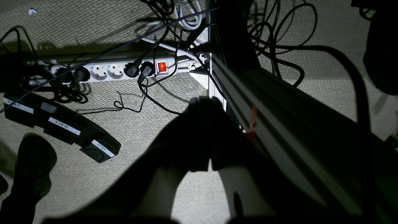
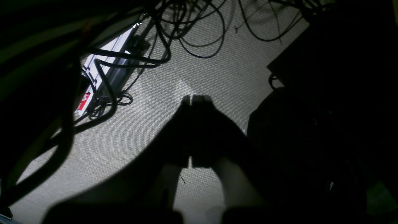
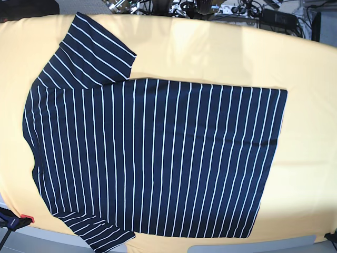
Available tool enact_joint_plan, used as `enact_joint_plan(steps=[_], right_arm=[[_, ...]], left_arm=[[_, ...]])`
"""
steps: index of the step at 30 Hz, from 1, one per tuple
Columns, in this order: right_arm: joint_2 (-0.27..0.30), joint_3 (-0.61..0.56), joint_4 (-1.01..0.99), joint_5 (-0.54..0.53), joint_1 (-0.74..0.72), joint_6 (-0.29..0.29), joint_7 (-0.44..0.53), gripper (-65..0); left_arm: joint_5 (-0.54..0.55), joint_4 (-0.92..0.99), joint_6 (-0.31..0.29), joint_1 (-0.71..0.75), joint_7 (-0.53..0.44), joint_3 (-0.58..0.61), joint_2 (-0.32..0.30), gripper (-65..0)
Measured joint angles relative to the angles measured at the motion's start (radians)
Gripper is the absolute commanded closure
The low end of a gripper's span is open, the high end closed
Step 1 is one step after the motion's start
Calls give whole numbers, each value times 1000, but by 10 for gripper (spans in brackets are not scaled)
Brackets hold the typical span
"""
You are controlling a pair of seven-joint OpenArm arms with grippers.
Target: Fold the T-shirt properly
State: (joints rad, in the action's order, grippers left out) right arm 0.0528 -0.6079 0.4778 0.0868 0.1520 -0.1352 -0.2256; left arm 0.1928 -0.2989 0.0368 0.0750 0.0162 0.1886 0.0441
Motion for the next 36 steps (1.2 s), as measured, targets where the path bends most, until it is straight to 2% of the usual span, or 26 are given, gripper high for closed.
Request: enact_joint_plan(steps=[1, 3, 6, 16, 23, 26, 29, 32, 34, 36], right_arm=[[0, 0, 0, 0, 0, -5, 0, 0], [0, 0, 0, -41, 0, -54, 0, 0], [2, 0, 0, -69, 0, -64, -24, 0], [13, 0, 0, -68, 0, -56, -23, 0], [37, 0, 0, -61, 0, 9, -37, 0], [96, 0, 2, -89, 1, 62, -30, 0], [153, 1, 1, -219, 0, 144, -26, 0], [172, 44, 1, -275, 2, 216, -29, 0], [168, 88, 2, -279, 2, 302, -95, 0], [166, 135, 5, -279, 2, 360, -198, 0]], left_arm=[[0, 0, 0, 0, 0, 0, 0, 0], [0, 0, 0, 0, 0, 0, 0, 0], [0, 0, 0, 0, 0, 0, 0, 0], [0, 0, 0, 0, 0, 0, 0, 0], [1, -2, -3, 0, 63, 0, -3, 0], [-3, -6, -70, 8, 63, 1, -41, 0], [-3, -7, -98, 20, 63, 1, -88, 0], [-4, -43, -130, 45, 82, 1, -134, 0], [-8, -82, -147, 63, 124, 1, -161, 0], [-7, -122, -150, 82, 151, 1, -177, 0]])
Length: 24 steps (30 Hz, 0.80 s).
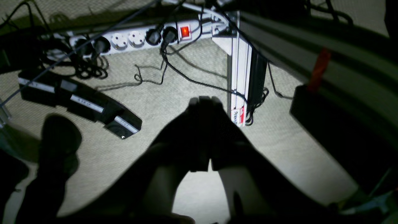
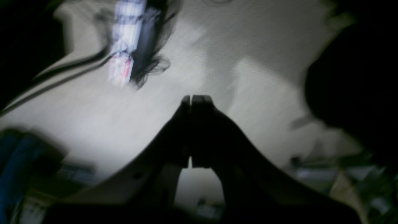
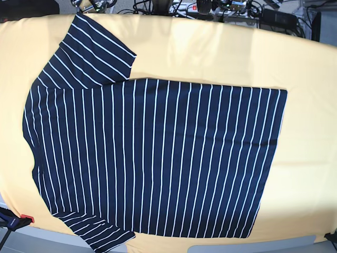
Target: Fold the T-shirt properly
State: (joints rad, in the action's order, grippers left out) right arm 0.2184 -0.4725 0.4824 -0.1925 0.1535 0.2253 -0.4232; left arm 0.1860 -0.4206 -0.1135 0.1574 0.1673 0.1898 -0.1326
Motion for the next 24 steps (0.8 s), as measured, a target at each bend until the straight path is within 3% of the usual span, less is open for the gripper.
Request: enact_joint_plan(steps=[4, 8, 12, 17, 24], right_arm=[[11, 39, 0, -38, 4, 95, -171, 0], [13, 39, 3, -74, 39, 110, -190, 0], [42, 39, 108, -71, 142, 109, -183, 0], [138, 38, 424, -68, 365, 109, -159, 0], [282, 43, 936, -53, 691, 3, -155, 0]], left_arm=[[5, -80, -35, 52, 83, 8, -17, 0], [8, -177, -57, 132, 129, 81, -42, 0], [8, -319, -55, 249, 150, 160, -126, 0], [8, -563, -9, 418, 158, 189, -233, 0], [-4, -932, 33, 661, 198, 183, -432, 0]])
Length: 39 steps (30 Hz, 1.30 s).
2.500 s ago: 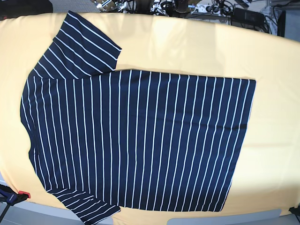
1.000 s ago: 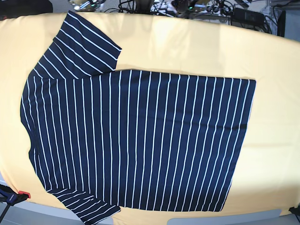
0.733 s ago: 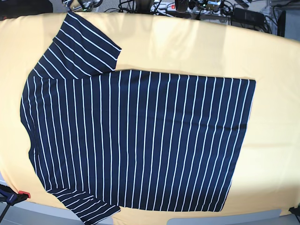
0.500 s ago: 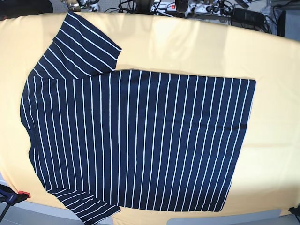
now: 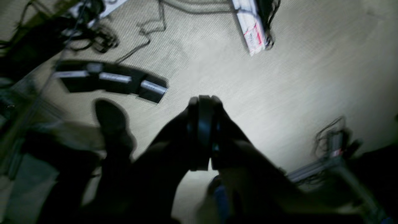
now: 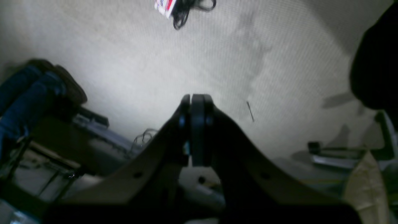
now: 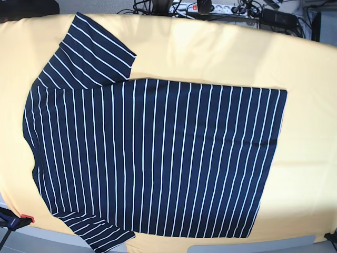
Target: Fold the T-shirt properly
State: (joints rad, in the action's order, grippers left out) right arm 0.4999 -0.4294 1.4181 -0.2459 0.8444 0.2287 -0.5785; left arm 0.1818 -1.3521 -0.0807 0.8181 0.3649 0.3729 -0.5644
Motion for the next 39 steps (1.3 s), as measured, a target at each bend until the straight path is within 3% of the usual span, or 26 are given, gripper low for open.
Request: enact_joint_plan(steps=[5, 9, 13, 17, 21, 25, 31, 36, 37, 39], right_arm=[[58, -1, 330, 86, 193, -130, -129, 0], [88, 1, 531, 246, 331, -248, -137, 0], [121, -2, 676, 387, 457, -312, -147, 0], [148, 3, 792, 534, 439, -408, -186, 0], [148, 0, 828, 641, 447, -463, -219, 0], [146, 0, 839, 840, 446, -554, -199, 0], [148, 0, 854, 945, 447, -592, -201, 0], [147, 0, 879, 946, 320, -615, -187, 0], [148, 0, 882, 950, 290, -614, -181, 0], [146, 0, 883, 908, 235, -552, -159, 0]], left_arm=[[-25, -266, 17, 165, 56, -55, -89, 0], [-63, -446, 18, 318, 66, -174, -135, 0], [-124, -624, 6, 460, 72, -320, -140, 0], [-138, -788, -30, 476, 91, -448, -134, 0], [-232, -888, -47, 472, 212, -547, -142, 0], [-234, -944, -62, 480, 163, -629, -137, 0], [-258, -988, -63, 480, 133, -764, -171, 0], [-259, -988, -82, 440, 109, -850, -270, 0], [-256, -982, -82, 411, 78, -863, -288, 0], [-258, -941, -76, 354, 20, -876, -342, 0]])
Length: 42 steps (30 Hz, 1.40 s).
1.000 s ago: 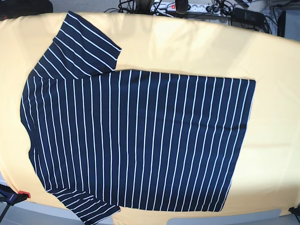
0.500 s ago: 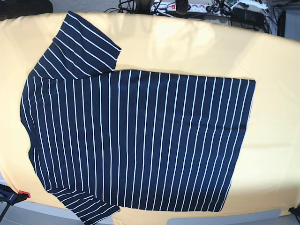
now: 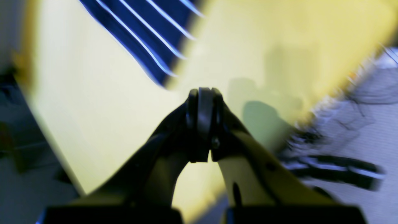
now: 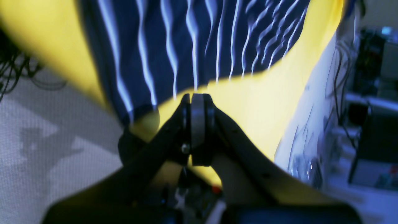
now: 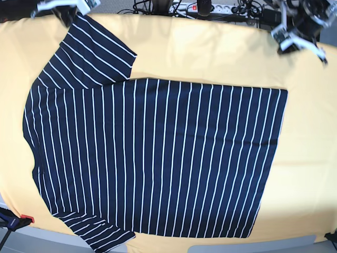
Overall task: Fold the T-shirt properly
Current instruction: 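Move both grippers down to the shirt's shoulder corners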
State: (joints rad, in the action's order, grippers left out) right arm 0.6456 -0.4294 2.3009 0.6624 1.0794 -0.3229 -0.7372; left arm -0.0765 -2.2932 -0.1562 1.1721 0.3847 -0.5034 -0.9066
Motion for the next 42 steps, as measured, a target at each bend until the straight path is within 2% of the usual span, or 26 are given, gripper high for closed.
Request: enact_joint_plan(steps=[2, 3, 5, 7, 8, 11, 12, 13, 16, 18, 20, 26, 31, 37, 39, 40, 42], right_arm=[[-3, -2, -2, -71, -51, 70, 26, 0], [-3, -3, -2, -103, -76, 93, 37, 0], [-3, -3, -2, -156, -120, 142, 45, 0], [-3, -3, -2, -190, -153, 158, 52, 0], [-2, -3, -2, -191, -164, 158, 53, 0], [-2, -3, -2, -207, -182, 159, 68, 0], [-3, -3, -2, -208, -181, 159, 76, 0], [-5, -3, -2, -208, -180, 159, 76, 0], [-3, -3, -2, -210, -180, 157, 76, 0], [-8, -3, -2, -211, -180, 158, 75, 0], [-18, -3, -2, -234, -179, 159, 75, 0], [-39, -3, -2, -233, -179, 158, 76, 0], [-39, -3, -2, -233, -179, 156, 75, 0], [-39, -3, -2, -233, -180, 173, 59, 0], [-39, -3, -2, -233, -179, 215, 45, 0], [-39, -3, -2, -233, -176, 227, 48, -15], [-39, -3, -2, -233, -169, 249, 49, -112]], left_arm=[[-6, 65, -19, -51, -42, 0, -58, 0], [-7, 94, -48, -74, -79, 0, -85, 0], [-6, 143, -134, -121, -187, 2, -133, 0], [-8, 190, -208, -164, -295, 7, -179, 0], [-8, 215, -239, -187, -345, 13, -201, -42], [-13, 296, -296, -248, -443, 51, -257, -266], [-18, 323, -301, -272, -451, 73, -270, -312], [-47, 348, -304, -296, -456, 100, -282, -319], [-154, 412, -300, -376, -461, 210, -322, -319], [-197, 448, -265, -433, -483, 296, -338, -319], [-251, 481, -219, -504, -494, 391, -340, -319], [-397, 597, -169, -757, -512, 658, -338, -319], [-405, 662, -145, -961, -520, 853, -333, -319], [-410, 706, -138, -1176, -508, 1035, -273, -318], [-411, 706, -138, -1223, -509, 1081, -262, -271], [-411, 706, -141, -1240, -507, 1100, -258, -206], [-412, 705, -147, -1255, -507, 1129, -255, -44]])
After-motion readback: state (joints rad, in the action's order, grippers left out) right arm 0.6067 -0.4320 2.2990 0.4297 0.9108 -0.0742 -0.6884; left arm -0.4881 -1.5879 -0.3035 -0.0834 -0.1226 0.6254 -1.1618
